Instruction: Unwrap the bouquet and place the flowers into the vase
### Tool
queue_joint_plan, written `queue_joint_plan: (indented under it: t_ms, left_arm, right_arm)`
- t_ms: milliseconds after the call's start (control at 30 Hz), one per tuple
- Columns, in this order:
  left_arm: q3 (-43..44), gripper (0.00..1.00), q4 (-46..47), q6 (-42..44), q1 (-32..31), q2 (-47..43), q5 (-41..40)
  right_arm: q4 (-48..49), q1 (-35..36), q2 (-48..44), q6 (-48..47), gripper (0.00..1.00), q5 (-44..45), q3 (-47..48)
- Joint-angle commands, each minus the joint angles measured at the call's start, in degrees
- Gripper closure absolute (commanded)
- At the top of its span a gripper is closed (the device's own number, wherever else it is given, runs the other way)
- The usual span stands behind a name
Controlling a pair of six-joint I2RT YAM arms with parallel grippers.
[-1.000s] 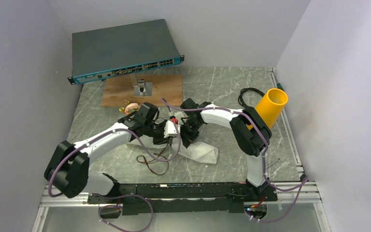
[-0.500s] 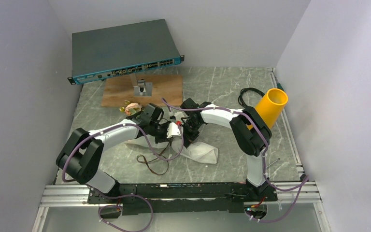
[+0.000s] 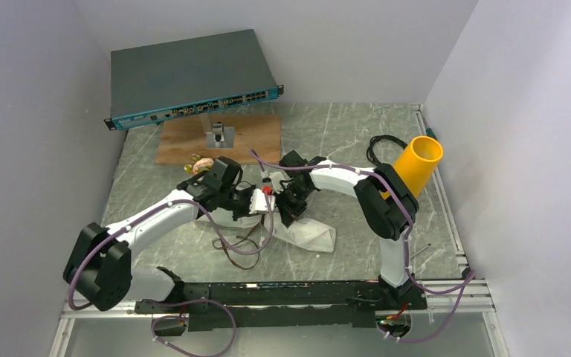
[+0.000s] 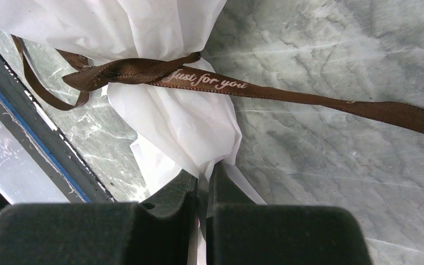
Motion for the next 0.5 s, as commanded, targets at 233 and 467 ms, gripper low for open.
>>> queue_joint_plan:
  t_ms: [233,467]
  left_arm:
    - [0.52,0.52,-3.19,-1.42,-0.6,0.28,0.86]
    - [1.92,0.43,1.77,-2.68,-0.63,7.96,-3.48]
  right_arm:
    - [1.29,-0.45,4.57,-0.13,1.0,8.06,-2.92]
    - [1.16,-0.5,4.72,-0.2,1.0,8.14,-2.81]
